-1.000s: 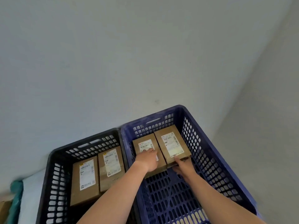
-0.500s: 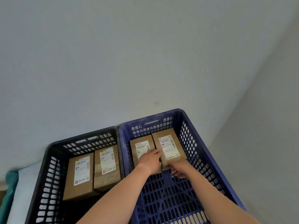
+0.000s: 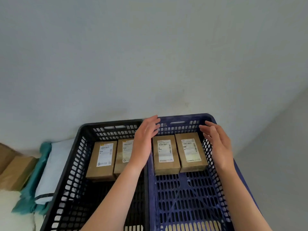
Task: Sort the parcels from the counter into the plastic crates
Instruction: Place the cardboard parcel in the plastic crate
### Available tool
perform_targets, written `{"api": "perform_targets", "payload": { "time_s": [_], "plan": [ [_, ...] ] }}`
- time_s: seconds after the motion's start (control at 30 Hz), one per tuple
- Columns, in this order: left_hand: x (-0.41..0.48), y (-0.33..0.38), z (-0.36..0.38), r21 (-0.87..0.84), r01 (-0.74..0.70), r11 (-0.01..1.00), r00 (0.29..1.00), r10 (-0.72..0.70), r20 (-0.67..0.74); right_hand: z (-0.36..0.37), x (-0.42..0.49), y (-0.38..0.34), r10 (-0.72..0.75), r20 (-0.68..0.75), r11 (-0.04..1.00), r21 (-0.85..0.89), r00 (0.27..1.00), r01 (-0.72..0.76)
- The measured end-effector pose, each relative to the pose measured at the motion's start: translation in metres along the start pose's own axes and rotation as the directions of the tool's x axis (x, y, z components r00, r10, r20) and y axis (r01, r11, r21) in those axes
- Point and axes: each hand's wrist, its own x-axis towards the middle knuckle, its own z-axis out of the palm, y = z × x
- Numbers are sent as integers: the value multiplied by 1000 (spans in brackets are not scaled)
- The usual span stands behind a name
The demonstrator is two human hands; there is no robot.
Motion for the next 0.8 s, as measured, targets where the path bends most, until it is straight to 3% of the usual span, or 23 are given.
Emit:
{"api": "perform_targets", "payload": {
  "time_s": [0.17, 0.37, 0.8],
  "plan": [
    [-25, 20, -65, -27, -21, 999, 993, 18, -119, 31, -8, -7, -18, 28, 998, -56, 999, 19],
    [-67, 47, -177, -18, -80, 997, 958, 72, -279, 118, -37, -37, -73, 110, 996, -42, 991, 78],
    [-246, 95, -496, 35, -108, 994, 736, 104, -669, 408, -200, -101, -167, 409, 985, 109, 897, 133]
  ]
}}
